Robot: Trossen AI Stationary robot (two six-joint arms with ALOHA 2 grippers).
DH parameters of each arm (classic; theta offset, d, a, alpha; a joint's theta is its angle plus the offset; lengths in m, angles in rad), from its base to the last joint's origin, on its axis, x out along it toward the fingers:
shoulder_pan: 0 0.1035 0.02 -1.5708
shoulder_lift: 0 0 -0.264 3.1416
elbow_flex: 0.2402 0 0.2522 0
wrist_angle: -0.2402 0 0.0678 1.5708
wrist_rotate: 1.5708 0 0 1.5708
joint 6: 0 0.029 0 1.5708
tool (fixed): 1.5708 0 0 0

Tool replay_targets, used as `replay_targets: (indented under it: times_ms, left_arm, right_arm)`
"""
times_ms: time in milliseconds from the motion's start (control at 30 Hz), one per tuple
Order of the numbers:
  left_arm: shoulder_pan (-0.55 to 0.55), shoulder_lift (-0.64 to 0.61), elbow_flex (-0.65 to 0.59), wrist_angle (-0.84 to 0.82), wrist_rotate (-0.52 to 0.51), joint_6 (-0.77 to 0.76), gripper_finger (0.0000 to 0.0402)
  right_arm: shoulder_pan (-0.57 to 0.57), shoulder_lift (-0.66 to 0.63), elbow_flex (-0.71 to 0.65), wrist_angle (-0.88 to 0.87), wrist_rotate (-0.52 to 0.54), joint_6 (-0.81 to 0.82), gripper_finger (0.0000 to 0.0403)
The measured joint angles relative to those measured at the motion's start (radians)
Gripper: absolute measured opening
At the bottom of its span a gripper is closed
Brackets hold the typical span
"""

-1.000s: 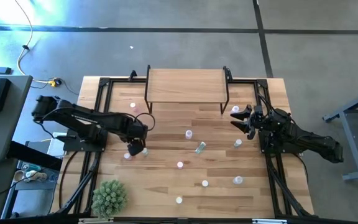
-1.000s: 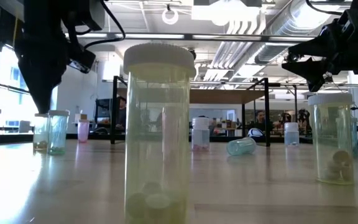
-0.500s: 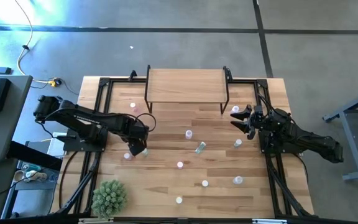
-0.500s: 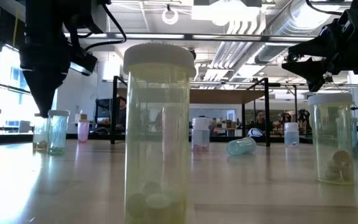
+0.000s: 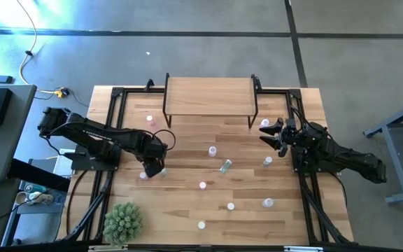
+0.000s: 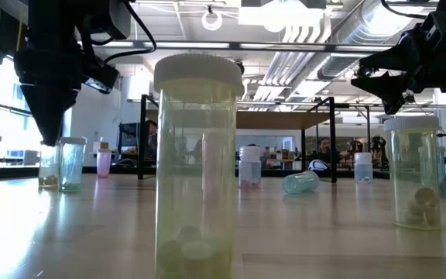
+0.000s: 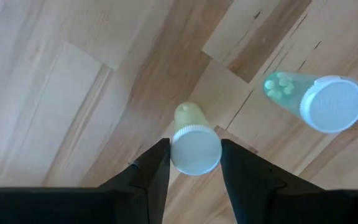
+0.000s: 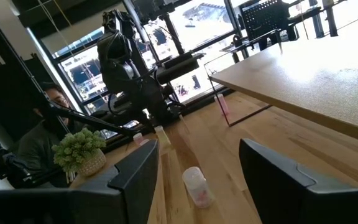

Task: Pick and place medicine bottles onto shelf by color
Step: Put the left yellow pill bottle on the shelf

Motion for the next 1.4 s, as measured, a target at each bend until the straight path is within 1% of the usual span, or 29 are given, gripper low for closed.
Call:
replay_targets:
  times_ms: [467, 733, 833, 933, 1100, 1200, 1400]
  left_arm:
    - [0.001, 0.000, 0.000, 0.000, -0.034, 0.052, 0.0132]
    - [0.001, 0.000, 0.000, 0.000, -0.033, 0.077, 0.0132]
    - [0.006, 0.000, 0.000, 0.003, -0.052, 0.076, 0.0132]
    - [0.018, -0.001, 0.000, 0.005, -0.016, 0.079, 0.0132]
    - [0.023, 0.000, 0.000, 0.006, -0.001, 0.096, 0.0132]
    - [0.023, -0.001, 0.000, 0.006, 0.026, 0.112, 0.0142]
    - [0.023, -0.001, 0.000, 0.006, 0.011, 0.115, 0.0185]
  right_arm:
    - [0.000, 0.000, 0.000, 0.000, 0.005, 0.000, 0.0216]
    - [0.000, 0.000, 0.000, 0.000, 0.004, 0.000, 0.0216]
    - [0.000, 0.000, 0.000, 0.000, 0.004, 0.000, 0.0216]
    - [0.000, 0.000, 0.000, 0.000, 0.003, 0.000, 0.0216]
    - [0.000, 0.000, 0.000, 0.000, 0.003, 0.000, 0.0216]
    - [0.000, 0.000, 0.000, 0.000, 0.003, 0.000, 0.0216]
    - [0.000, 0.000, 0.000, 0.000, -0.002, 0.000, 0.0216]
